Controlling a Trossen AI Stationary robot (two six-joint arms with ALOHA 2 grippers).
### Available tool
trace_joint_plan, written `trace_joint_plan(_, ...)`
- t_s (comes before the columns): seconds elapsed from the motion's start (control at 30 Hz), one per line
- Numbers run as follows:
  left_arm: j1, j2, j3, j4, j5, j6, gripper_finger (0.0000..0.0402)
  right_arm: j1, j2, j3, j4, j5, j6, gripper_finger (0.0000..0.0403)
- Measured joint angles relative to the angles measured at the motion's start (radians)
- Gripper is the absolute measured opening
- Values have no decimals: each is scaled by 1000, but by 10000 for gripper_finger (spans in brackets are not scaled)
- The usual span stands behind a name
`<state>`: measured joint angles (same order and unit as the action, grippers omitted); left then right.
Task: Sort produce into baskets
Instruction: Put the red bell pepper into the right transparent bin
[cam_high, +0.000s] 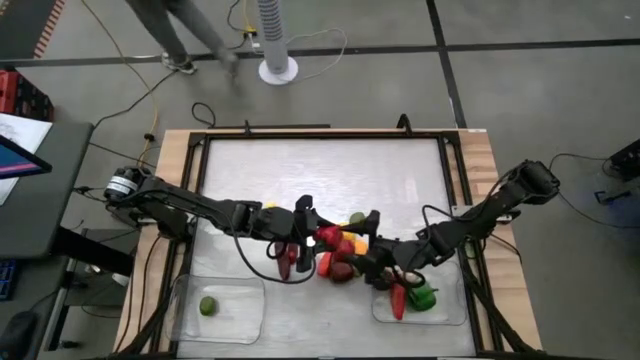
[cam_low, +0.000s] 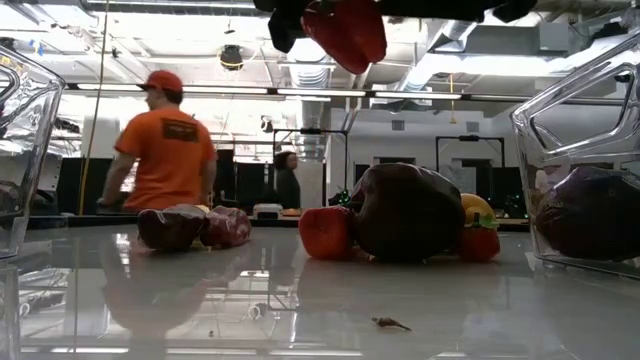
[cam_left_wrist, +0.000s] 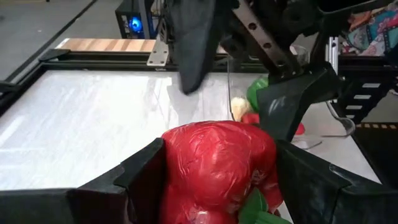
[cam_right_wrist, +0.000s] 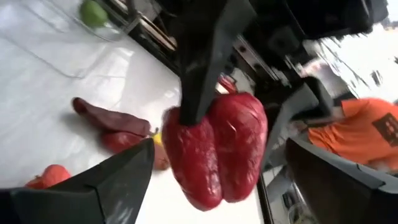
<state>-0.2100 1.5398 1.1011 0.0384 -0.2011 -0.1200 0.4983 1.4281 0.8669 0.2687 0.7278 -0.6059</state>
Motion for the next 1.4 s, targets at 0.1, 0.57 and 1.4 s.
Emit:
trace_joint_plan(0.1, 1, 0, 0, -7, 1, 0, 247, -7, 0, 0, 7, -24, -38, 369)
trace_joint_plan(0.57, 1, 0, 0, 4, 13, -16, 249, -41, 0, 0, 18, -151, -181, 357)
trace_joint_plan(1.4, 0, 0, 0, 37, 33, 31, 252, -123, 0, 0, 9, -250, -188, 337)
